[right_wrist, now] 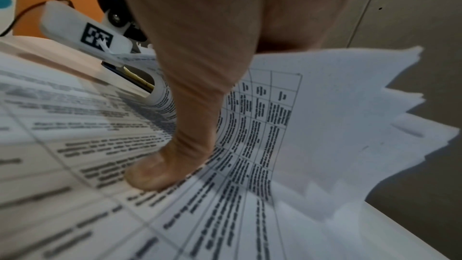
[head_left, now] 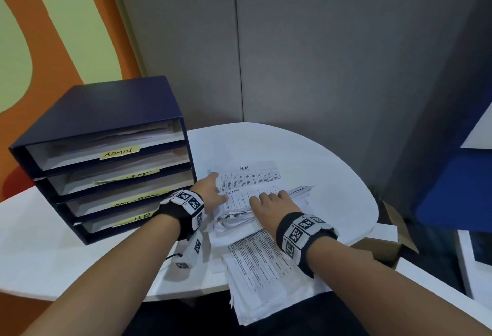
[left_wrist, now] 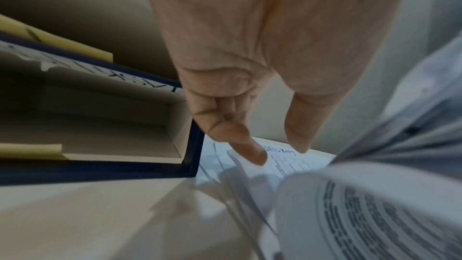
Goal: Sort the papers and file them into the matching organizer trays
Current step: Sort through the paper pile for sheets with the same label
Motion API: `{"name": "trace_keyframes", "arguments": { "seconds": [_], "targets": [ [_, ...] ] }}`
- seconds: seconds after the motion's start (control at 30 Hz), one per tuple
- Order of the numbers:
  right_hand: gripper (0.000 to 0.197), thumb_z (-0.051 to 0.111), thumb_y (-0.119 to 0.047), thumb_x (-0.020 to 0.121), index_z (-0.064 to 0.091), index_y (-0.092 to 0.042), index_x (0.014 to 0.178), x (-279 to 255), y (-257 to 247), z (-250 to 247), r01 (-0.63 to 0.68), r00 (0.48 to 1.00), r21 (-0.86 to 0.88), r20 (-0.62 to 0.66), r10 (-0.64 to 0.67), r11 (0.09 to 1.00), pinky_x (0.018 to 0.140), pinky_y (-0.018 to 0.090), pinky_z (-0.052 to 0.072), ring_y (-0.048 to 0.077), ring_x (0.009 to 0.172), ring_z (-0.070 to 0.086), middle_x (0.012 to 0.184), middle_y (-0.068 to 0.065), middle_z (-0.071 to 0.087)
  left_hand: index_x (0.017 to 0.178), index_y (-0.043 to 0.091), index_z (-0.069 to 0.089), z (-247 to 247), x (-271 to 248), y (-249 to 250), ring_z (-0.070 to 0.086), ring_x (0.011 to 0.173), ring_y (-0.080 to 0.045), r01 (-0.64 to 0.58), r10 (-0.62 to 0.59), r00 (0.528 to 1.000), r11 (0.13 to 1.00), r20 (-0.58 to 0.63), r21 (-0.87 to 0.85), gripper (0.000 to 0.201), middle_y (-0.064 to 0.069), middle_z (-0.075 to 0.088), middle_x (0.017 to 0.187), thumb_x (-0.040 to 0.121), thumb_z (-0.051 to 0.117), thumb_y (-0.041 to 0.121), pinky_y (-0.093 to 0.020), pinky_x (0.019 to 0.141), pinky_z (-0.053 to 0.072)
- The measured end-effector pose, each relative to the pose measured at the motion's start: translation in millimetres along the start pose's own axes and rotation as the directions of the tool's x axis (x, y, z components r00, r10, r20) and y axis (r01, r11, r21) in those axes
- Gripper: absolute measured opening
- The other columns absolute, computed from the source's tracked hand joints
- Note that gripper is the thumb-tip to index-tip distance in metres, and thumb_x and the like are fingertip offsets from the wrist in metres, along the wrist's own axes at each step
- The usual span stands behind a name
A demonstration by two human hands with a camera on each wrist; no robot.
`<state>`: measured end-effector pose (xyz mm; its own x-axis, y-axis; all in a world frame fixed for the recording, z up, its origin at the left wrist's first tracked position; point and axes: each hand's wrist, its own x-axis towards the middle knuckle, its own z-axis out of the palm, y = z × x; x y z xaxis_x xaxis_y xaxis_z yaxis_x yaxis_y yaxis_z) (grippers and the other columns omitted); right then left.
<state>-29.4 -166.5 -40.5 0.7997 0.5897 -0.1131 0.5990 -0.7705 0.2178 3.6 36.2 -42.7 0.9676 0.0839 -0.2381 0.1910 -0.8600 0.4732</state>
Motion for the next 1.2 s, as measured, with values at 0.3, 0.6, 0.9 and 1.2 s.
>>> {"name": "trace_keyframes", "arguments": {
  "seconds": [0.3,0.6,0.9,1.2],
  "targets": [
    [0.052,0.051,-0.010,0.088,0.032,-0.006,0.136,10,-5,8,-0.027,0.998,-0.027,-0.051,0.026,0.999,0.101,0.048,0.029,0.032,0.113,0.051,0.128,0.015,0.050,0.083,0.018,0.070,-3,-3,1,0.063,0.085,-0.012,-0.125,0.131,0.984,0.991,-0.122,0.051,0.010,0.001,0.070,0.091,0.083,0.075,0.026,-0.024,0.074,0.047],
    [0.059,0.055,-0.015,0.086,0.030,-0.014,0.139,11,-2,17,0.012,0.990,-0.074,-0.137,-0.022,0.997,0.097,0.047,0.032,0.033,0.116,0.044,0.125,0.018,0.047,0.099,0.024,0.078,-21,-17,-13,0.059,0.067,0.005,-0.148,0.188,0.932,0.978,0.309,-0.149,0.016,0.017,0.073,0.079,0.087,0.072,0.016,-0.010,0.062,0.044],
    [0.045,0.053,-0.012,0.086,0.037,-0.010,0.128,8,-4,14,-0.022,0.994,-0.066,-0.109,0.015,0.998,0.097,0.048,0.033,0.032,0.112,0.045,0.122,0.017,0.049,0.150,0.024,0.033,-3,-3,-22,0.048,0.131,-0.022,0.112,-0.085,0.975,0.986,0.204,-0.122,0.063,-0.005,0.041,0.152,0.093,0.056,0.009,-0.032,0.100,0.046],
    [0.063,0.062,-0.009,0.078,0.033,-0.010,0.133,1,0,3,0.008,0.998,-0.050,-0.059,-0.011,0.999,0.098,0.046,0.031,0.032,0.116,0.044,0.126,0.016,0.047,0.149,0.025,0.040,17,-13,-12,0.036,0.141,-0.022,-0.092,0.027,0.979,0.944,0.203,0.316,0.046,-0.003,0.035,0.156,0.103,0.037,0.022,-0.029,0.114,0.029]
  ]
}}
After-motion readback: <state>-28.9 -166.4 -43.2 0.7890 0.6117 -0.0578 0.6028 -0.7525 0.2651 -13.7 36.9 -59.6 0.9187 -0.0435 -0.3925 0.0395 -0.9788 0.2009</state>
